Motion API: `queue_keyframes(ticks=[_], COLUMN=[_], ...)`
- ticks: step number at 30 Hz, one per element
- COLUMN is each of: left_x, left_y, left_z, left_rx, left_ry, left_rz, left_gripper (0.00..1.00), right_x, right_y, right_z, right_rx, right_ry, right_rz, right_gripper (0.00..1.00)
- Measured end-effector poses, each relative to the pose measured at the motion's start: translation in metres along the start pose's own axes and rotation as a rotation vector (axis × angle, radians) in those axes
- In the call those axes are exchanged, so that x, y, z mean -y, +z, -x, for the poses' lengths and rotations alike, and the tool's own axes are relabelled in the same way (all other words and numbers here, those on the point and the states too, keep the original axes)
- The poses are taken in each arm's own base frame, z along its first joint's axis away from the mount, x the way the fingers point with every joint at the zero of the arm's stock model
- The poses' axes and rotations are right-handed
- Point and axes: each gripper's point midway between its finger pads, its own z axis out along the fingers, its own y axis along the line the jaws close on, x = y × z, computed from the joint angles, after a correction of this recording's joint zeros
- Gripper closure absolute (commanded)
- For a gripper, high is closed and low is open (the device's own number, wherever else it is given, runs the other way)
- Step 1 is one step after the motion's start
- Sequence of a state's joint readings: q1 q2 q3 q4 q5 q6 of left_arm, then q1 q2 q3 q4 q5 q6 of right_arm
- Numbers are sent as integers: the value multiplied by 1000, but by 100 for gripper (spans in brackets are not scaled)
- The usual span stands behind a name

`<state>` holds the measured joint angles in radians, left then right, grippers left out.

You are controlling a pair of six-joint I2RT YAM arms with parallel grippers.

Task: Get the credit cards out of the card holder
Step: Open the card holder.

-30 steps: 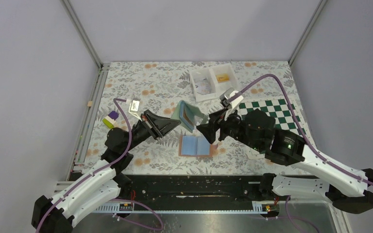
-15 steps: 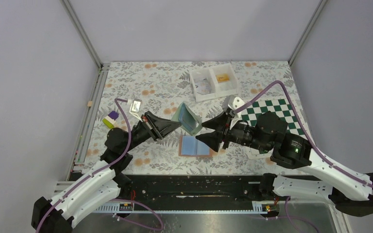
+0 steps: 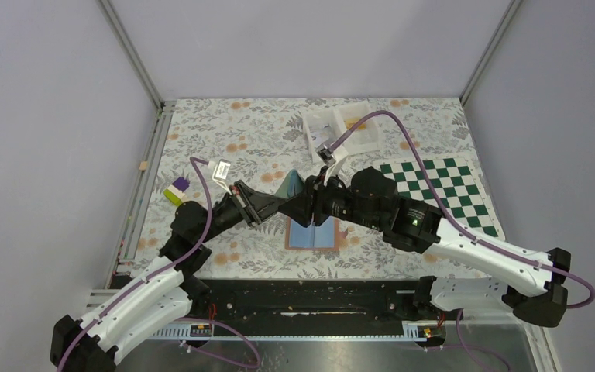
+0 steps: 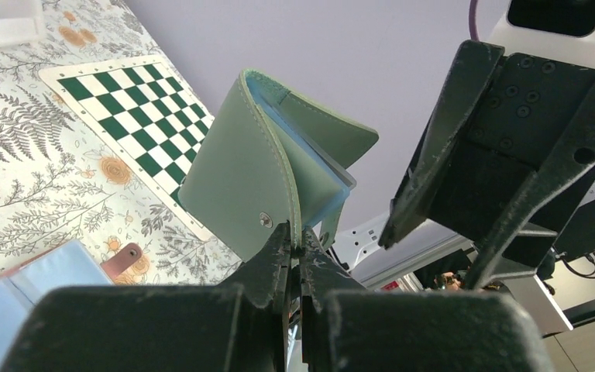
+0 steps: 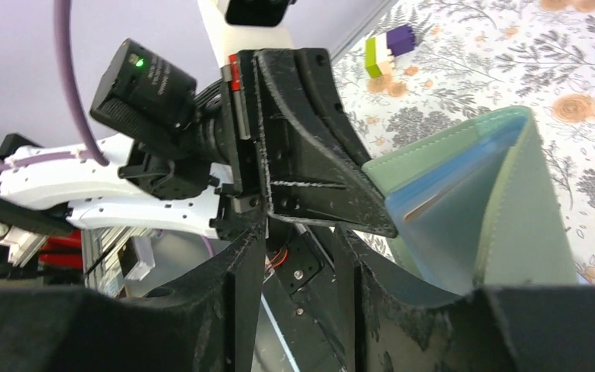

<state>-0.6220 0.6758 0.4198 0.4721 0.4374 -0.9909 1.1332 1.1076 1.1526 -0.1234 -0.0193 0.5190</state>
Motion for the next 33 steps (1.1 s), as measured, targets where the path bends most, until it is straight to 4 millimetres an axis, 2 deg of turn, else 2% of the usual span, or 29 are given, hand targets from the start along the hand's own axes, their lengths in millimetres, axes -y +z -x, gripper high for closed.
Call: queue_keyframes(ticks=[5,14,18,25,33], left_x=[-3,1,2,1,0], left_y=[-1,-2,-1,-1,-1], left_z=[-2,0,1,0,0], left_rx=[-9,-7,-6,-13,-18], left_ry=[-8,-1,4,8,7], left_rz=[14,11,9,20,27], left_gripper=[100,100,100,100,100], right_x=[13,28,27,12,14], right_y=[0,-14,-14,-15,-11], right_z=[7,20,20,22,16], right_rx=[32,84,82,85,74], right_ry=[7,-26,-27,8,40], right_rz=[-81,-174,-168,-98,-102], right_gripper=[55,54,56,58,59])
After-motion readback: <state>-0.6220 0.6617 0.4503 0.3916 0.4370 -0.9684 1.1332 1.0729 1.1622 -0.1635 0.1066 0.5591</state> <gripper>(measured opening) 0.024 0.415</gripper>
